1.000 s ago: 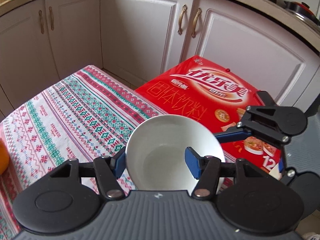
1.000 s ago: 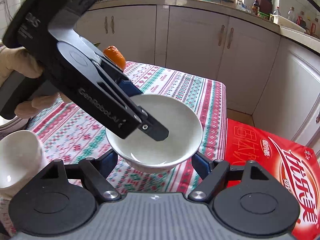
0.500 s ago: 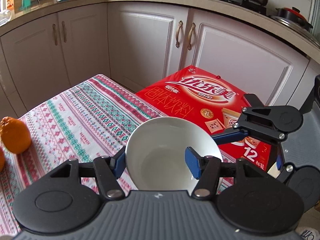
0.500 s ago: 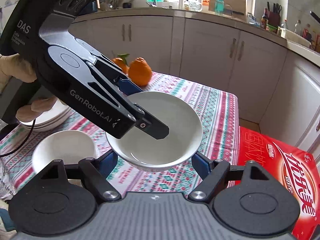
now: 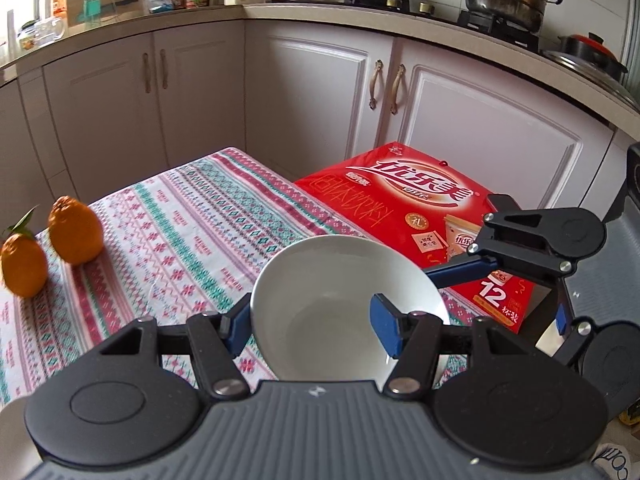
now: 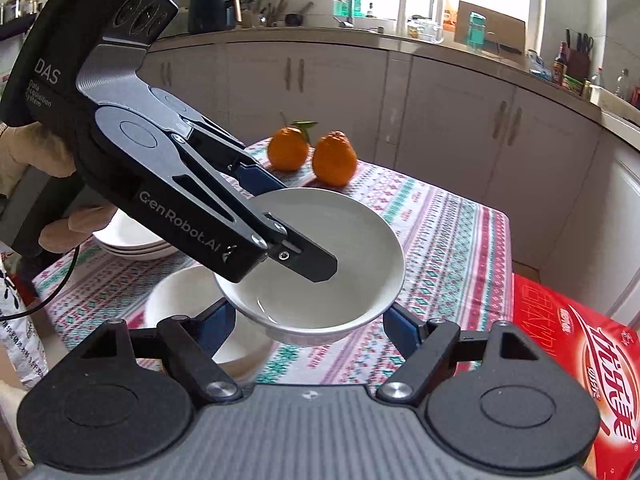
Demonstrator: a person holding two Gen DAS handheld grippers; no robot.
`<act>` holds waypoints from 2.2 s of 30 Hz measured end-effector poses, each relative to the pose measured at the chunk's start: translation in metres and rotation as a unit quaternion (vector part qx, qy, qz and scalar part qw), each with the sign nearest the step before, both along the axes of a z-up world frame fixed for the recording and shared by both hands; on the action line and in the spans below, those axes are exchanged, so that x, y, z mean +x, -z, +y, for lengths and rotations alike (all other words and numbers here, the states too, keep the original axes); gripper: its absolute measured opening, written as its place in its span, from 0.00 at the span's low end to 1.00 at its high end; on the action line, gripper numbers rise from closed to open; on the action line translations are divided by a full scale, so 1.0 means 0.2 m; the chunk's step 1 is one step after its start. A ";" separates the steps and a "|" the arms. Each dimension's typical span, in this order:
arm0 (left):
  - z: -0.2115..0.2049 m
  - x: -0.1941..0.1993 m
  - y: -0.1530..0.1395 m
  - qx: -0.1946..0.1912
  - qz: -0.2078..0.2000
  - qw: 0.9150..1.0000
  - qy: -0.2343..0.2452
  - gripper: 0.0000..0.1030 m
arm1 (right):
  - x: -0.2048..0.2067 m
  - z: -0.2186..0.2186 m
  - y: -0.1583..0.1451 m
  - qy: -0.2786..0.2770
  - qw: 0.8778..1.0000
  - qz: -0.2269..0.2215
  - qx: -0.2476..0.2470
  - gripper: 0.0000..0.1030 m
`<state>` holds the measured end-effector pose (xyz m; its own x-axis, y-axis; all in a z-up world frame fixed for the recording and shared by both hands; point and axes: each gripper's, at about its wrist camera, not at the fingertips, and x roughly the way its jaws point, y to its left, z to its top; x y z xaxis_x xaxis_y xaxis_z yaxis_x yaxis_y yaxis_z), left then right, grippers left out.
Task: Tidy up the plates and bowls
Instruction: 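Lower the white bowl with the left tool into the nested bowls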
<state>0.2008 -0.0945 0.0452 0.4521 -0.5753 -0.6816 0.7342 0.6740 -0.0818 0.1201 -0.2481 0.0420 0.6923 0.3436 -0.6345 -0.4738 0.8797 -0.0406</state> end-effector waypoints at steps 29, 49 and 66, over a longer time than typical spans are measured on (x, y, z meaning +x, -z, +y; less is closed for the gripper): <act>0.26 -0.12 0.15 -0.012 0.031 0.998 -0.049 0.59 | -0.06 0.25 0.10 -0.046 0.998 0.035 -0.010 0.82; 0.28 -0.10 0.21 -0.012 0.044 0.998 -0.051 0.59 | -0.04 0.26 0.12 -0.048 0.998 0.047 -0.011 0.82; 0.29 -0.12 0.21 -0.013 0.039 0.998 -0.044 0.67 | -0.06 0.25 0.10 -0.050 0.998 0.035 -0.004 0.86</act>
<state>0.1766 -0.0369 0.0032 0.4484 -0.5533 -0.7020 0.6625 0.7329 -0.1546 0.1074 -0.1985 0.0215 0.6088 0.4044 -0.6825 -0.5619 0.8272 -0.0110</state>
